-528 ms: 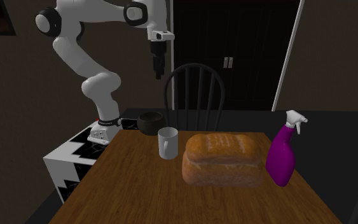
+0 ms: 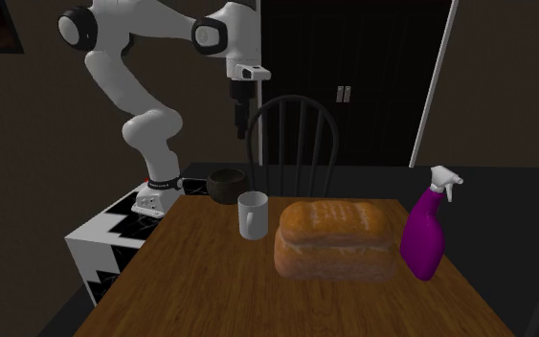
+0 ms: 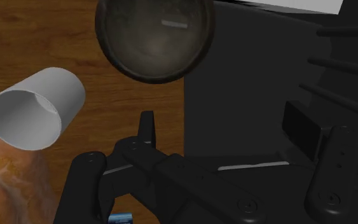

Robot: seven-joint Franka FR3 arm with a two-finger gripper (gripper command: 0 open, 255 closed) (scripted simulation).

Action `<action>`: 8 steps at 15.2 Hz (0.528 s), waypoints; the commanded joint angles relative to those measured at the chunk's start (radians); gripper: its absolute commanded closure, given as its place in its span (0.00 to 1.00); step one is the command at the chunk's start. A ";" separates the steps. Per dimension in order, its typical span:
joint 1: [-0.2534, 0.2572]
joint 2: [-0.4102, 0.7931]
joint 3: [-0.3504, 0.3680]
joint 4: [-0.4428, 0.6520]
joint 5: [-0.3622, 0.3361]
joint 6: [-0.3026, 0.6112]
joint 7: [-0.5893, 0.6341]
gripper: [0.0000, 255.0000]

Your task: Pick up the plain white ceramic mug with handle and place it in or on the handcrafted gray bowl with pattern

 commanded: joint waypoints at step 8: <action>-0.033 0.270 -0.141 0.058 -0.111 0.165 -0.252 0.00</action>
